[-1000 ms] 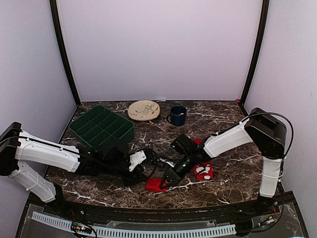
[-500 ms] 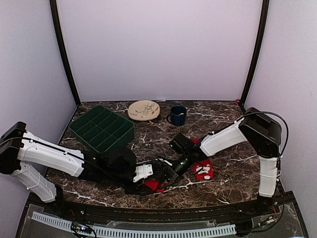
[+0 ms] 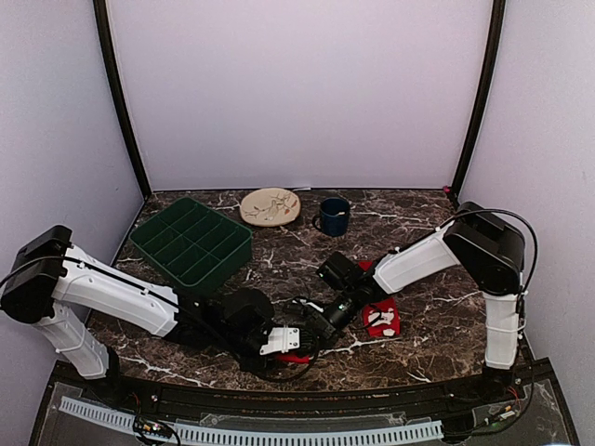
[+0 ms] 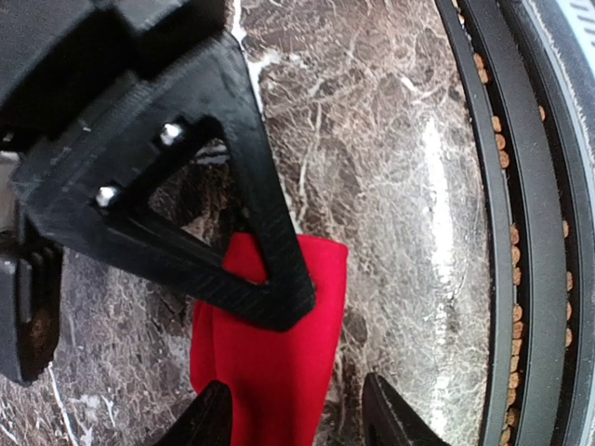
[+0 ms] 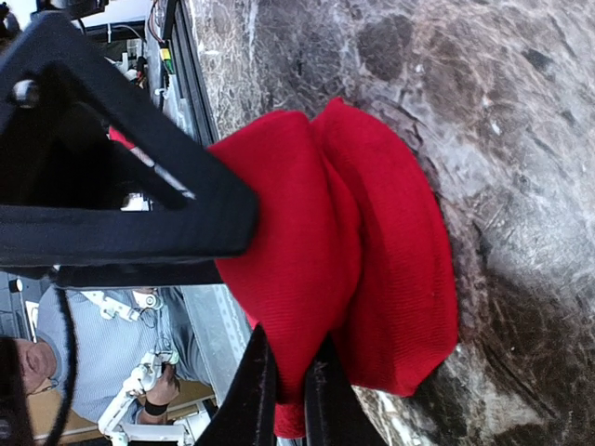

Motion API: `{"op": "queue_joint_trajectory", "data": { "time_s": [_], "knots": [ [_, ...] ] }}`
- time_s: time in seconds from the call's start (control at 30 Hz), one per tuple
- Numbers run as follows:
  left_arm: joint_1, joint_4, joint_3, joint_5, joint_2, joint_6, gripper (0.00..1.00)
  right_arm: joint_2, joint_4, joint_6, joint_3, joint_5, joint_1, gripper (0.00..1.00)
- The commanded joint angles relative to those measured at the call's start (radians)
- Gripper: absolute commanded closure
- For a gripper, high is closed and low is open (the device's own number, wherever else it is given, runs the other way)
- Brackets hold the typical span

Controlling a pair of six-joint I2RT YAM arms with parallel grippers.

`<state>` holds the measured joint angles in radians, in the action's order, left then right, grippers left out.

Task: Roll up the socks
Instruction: Roll the sock at the center of the board, then pick up the sock from the center of the board.

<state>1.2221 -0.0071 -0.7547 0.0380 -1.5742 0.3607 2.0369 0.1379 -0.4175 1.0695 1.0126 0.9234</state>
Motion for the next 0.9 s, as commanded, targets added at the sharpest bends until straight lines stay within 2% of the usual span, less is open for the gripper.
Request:
{"op": "queue_joint_trajectory", "data": {
  "time_s": [0.0,0.17,0.57,0.87],
  "knots": [
    [0.010,-0.028,-0.032,-0.044,-0.030,0.039,0.50,0.013,-0.007,-0.010,0.012,0.035,-0.007,1.00],
    [0.017,-0.013,-0.049,-0.128,-0.069,0.054,0.51,0.015,-0.008,-0.010,0.012,0.042,-0.008,1.00],
    [0.017,-0.004,-0.081,-0.122,-0.113,0.093,0.56,0.028,-0.002,-0.003,0.010,0.061,-0.007,1.00],
    [0.017,-0.067,-0.109,-0.048,-0.138,0.088,0.76,0.034,-0.004,-0.004,0.016,0.070,-0.006,1.00]
  ]
}}
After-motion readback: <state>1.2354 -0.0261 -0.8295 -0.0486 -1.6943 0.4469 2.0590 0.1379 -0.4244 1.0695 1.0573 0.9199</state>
